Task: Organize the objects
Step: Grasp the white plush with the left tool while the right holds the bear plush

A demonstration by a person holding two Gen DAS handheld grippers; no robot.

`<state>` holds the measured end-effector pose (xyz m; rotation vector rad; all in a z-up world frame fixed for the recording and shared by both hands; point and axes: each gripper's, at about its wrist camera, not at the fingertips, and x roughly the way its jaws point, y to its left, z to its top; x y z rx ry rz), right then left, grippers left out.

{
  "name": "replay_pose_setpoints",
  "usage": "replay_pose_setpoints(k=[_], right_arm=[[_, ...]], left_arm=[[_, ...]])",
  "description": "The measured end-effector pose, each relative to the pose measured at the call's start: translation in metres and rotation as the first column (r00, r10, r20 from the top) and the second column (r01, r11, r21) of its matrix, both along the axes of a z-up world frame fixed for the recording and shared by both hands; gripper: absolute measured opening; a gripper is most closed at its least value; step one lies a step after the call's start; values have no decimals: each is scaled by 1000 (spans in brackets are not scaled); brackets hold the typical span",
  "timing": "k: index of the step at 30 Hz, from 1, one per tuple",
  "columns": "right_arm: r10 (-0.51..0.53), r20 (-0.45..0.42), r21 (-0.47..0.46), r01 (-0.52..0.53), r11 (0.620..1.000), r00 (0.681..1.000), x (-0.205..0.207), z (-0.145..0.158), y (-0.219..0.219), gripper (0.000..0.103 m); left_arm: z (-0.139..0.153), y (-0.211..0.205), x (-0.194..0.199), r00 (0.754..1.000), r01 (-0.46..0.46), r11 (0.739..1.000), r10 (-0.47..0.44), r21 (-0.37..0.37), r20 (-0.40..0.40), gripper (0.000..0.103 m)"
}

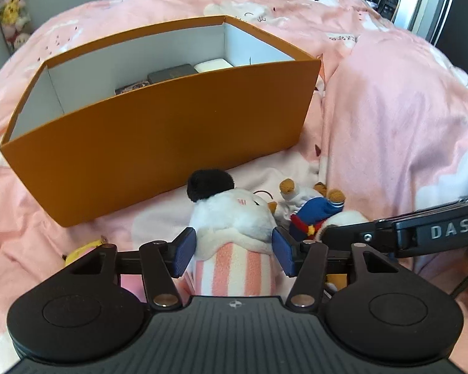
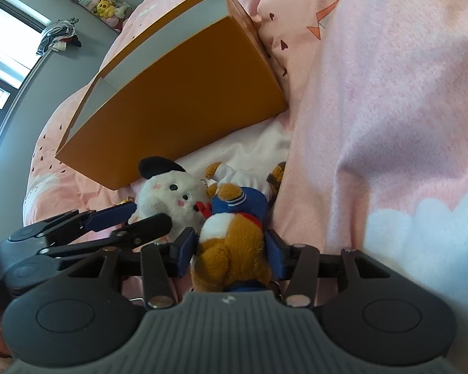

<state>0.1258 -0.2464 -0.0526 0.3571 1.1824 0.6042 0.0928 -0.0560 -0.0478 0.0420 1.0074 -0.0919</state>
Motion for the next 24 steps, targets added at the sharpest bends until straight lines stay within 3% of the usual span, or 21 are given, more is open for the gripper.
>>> replay_pose_setpoints(k=[4,6,10,15,24], right_arm=[[13,25,-26,-12,1000,1000,-2,4,3,53],[21,52,-48,-18,999,998,-4,9,5,60],[76,116,-92,-65,994,990,-9,22,10,65],[104,91,-117,-93,989,990,-7,14,17,59],[117,97,-133,-104,986,988,-9,13,20,51]], left_arm=[[-5,5,5,999,-28,999,28,-18,-18,67],[-6,9,8,998,-46,998,44,-40,-34,70],[-13,20,14,994,-81,991,72,-105,-88,77],[-25,36,21,978,-152,962,113,-226,-177,80],[-16,21,14,987,-119,980,99,-160,-129,71]])
